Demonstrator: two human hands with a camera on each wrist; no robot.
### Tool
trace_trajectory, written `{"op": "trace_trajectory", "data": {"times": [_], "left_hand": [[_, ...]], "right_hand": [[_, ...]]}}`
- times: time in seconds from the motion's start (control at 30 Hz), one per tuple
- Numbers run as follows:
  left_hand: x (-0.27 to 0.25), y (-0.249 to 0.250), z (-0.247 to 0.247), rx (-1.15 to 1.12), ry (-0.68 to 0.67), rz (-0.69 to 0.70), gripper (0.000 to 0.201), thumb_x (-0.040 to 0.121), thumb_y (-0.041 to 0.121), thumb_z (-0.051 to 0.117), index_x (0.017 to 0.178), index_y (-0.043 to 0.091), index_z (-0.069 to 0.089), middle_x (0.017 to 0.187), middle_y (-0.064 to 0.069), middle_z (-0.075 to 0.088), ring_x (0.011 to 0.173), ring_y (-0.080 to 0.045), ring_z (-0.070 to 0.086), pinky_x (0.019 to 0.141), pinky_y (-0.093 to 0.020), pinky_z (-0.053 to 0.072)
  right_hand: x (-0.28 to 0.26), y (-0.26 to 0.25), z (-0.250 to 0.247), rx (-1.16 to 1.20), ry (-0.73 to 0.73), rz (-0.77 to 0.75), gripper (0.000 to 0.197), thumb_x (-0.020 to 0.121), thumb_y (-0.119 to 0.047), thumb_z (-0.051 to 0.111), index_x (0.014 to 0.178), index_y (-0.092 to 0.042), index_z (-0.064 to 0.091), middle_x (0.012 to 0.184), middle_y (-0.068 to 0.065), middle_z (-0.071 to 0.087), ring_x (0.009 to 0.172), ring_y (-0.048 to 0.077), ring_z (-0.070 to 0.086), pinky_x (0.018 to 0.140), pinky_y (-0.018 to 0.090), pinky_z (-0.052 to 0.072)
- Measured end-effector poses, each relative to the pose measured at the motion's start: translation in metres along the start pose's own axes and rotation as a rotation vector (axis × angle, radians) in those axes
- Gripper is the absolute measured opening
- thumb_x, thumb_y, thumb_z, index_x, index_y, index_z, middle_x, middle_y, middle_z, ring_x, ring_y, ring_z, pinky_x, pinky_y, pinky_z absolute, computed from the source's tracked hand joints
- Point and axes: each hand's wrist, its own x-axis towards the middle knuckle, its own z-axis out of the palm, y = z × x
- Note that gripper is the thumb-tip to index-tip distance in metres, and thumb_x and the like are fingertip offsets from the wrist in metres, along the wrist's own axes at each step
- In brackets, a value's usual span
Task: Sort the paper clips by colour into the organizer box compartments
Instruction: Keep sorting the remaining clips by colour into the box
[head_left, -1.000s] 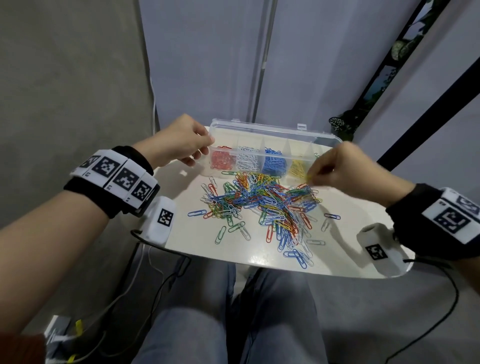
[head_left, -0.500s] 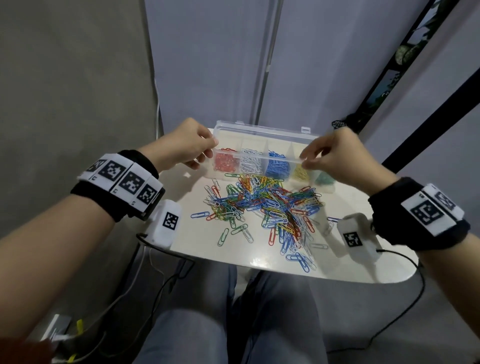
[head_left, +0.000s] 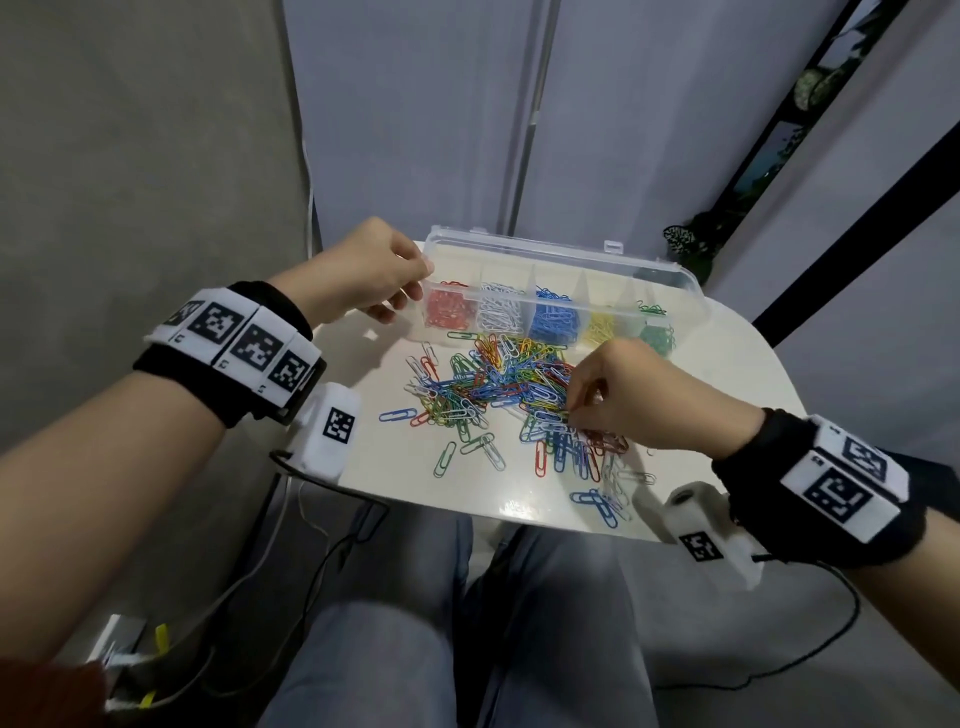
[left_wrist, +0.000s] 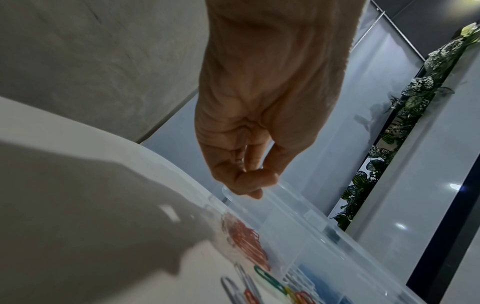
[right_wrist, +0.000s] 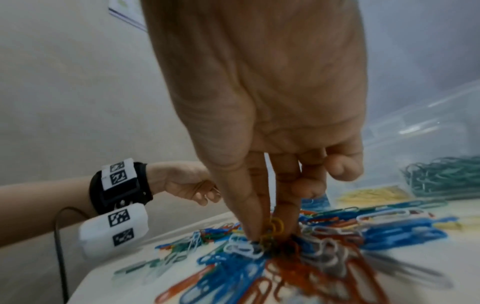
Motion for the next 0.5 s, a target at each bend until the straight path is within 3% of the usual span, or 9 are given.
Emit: {"op": "trace_trajectory", "data": {"times": [0.1, 0.27, 0.37, 0.5], "left_hand": [[0.000, 0.000, 0.000, 0.004, -0.004, 0.000, 0.023, 0.099, 0.020, 0.053, 0.101, 0.000, 0.064, 0.078, -0.009, 0.062, 0.056, -0.015, 0.049, 0.044, -0.025, 0.045], [-0.001, 0.002, -0.001, 0.006, -0.005, 0.001, 0.024, 0.100, 0.020, 0.053, 0.102, -0.001, 0.064, 0.080, -0.009, 0.062, 0.057, -0.015, 0.050, 0.046, -0.026, 0.045], [-0.002, 0.003, 0.000, 0.004, 0.000, -0.002, 0.024, 0.100, 0.019, 0.052, 0.103, -0.002, 0.064, 0.079, -0.009, 0.061, 0.058, -0.016, 0.049, 0.048, -0.027, 0.045], [-0.003, 0.004, 0.000, 0.005, 0.002, -0.001, 0.022, 0.100, 0.018, 0.052, 0.103, -0.001, 0.064, 0.079, -0.010, 0.061, 0.059, -0.016, 0.049, 0.048, -0.027, 0.045]], "right_hand": [[0.005, 0.001, -0.004, 0.068, 0.080, 0.012, 0.007, 0.074, -0.007, 0.078, 0.076, -0.013, 0.076, 0.062, -0.012, 0.061, 0.056, -0.001, 0.052, 0.055, 0.008, 0.040], [0.011, -0.006, 0.006, 0.066, 0.042, -0.047, 0.015, 0.074, -0.003, 0.077, 0.086, -0.012, 0.079, 0.073, -0.002, 0.069, 0.058, 0.000, 0.053, 0.055, 0.009, 0.038], [0.013, -0.009, 0.012, 0.014, 0.065, -0.044, 0.017, 0.074, -0.007, 0.077, 0.091, -0.011, 0.078, 0.081, 0.003, 0.074, 0.068, 0.011, 0.060, 0.064, 0.024, 0.045], [0.013, -0.012, 0.016, -0.076, 0.092, -0.075, 0.007, 0.077, -0.006, 0.071, 0.078, -0.009, 0.076, 0.077, 0.007, 0.073, 0.070, 0.022, 0.064, 0.068, 0.035, 0.053]]}}
